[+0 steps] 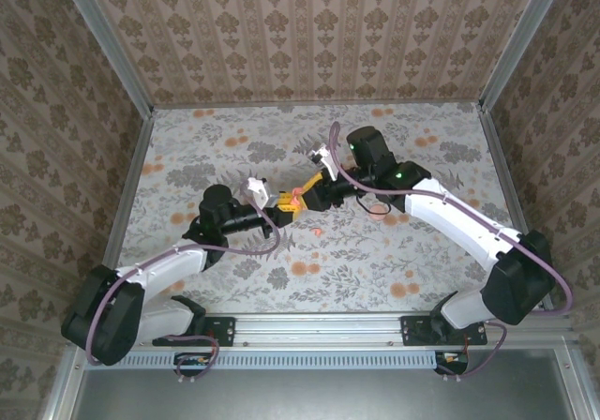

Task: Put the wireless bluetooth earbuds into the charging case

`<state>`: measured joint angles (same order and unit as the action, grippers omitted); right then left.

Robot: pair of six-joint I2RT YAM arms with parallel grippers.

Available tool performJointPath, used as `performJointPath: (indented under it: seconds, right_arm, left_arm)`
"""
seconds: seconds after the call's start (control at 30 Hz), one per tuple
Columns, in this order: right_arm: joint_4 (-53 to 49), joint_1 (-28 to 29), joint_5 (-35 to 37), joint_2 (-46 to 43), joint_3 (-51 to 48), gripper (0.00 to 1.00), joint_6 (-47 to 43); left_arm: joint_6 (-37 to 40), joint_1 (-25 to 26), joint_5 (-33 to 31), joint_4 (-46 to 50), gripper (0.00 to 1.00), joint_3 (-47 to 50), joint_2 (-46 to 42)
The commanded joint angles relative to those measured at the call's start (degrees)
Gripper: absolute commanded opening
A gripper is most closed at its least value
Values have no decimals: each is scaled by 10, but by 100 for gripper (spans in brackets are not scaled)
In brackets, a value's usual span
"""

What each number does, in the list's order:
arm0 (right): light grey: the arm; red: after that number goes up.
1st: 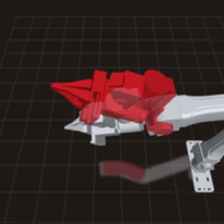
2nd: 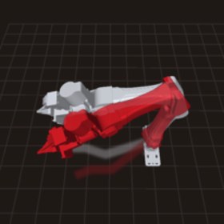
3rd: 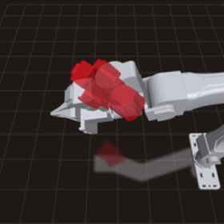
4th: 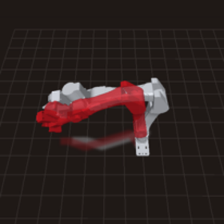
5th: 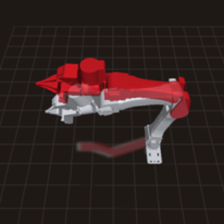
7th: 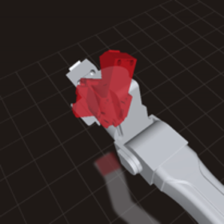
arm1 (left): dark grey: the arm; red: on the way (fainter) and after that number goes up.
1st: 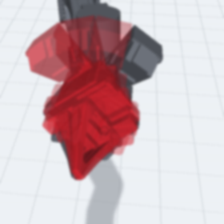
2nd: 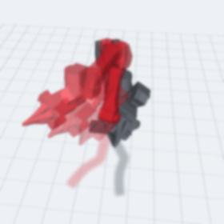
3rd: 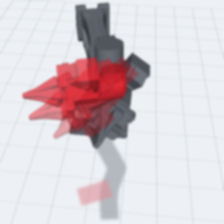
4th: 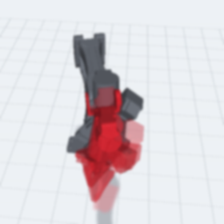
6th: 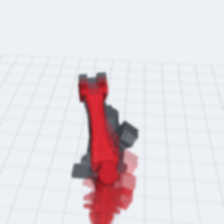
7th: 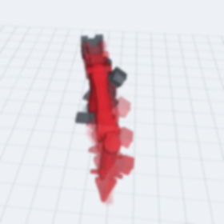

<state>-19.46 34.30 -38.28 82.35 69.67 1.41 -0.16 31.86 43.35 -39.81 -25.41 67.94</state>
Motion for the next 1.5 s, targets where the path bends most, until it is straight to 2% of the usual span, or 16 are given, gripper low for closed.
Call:
performJointPath:
  seconds: [0.0, 0.23, 0.5, 0.63, 0.83, 1.47]
  right_arm:
    - [-4, 15, 47, -22, -10, 45, 43]
    - [20, 19, 112, -92, -54, 44, 89]
    - [95, 33, 141, -150, -119, 41, 134]
    - [85, 74, 205, -143, -112, 41, 150]
    - [96, 87, 240, -110, -105, 36, 189]
    - [100, 88, 243, -75, -88, 31, 179]
  left_arm:
    - [20, 4, -7, 9, 7, -17, -12]
    - [20, 5, -1, -2, 7, -10, -16]
    - [10, 6, 7, -20, 7, -6, -18]
    - [9, 6, 6, -20, 7, -6, -18]
    - [10, 7, 6, -18, 7, -8, -18]
    - [16, 8, -2, -6, 7, -8, -25]
